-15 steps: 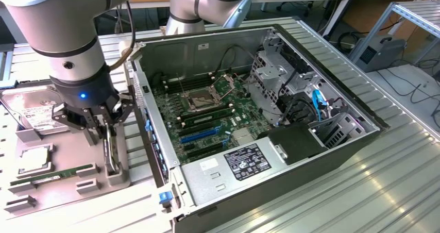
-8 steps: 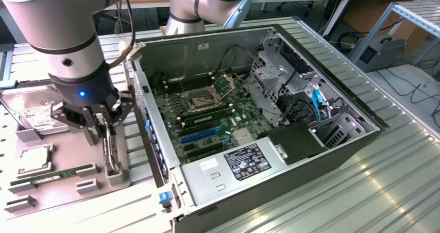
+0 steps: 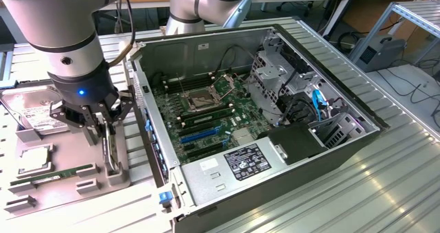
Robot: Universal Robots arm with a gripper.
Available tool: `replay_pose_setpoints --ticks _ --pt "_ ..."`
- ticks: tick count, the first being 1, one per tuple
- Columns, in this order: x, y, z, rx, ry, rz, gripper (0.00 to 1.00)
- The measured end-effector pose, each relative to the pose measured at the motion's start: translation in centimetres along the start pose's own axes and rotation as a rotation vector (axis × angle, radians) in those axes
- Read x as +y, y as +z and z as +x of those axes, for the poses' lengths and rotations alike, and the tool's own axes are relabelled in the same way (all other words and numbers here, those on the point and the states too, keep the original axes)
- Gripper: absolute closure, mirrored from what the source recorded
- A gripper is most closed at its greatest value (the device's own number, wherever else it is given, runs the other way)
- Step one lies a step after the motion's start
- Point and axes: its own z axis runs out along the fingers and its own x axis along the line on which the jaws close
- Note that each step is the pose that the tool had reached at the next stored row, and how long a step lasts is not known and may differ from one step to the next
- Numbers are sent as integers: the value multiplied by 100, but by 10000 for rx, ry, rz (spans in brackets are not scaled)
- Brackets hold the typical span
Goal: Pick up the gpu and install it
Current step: 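Pick up the gpu and move the gpu toward the slot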
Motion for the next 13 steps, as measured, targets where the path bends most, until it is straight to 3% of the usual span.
replay_pose_setpoints --ticks 13 --pt "1 -42 -1 -1 0 -1 73"
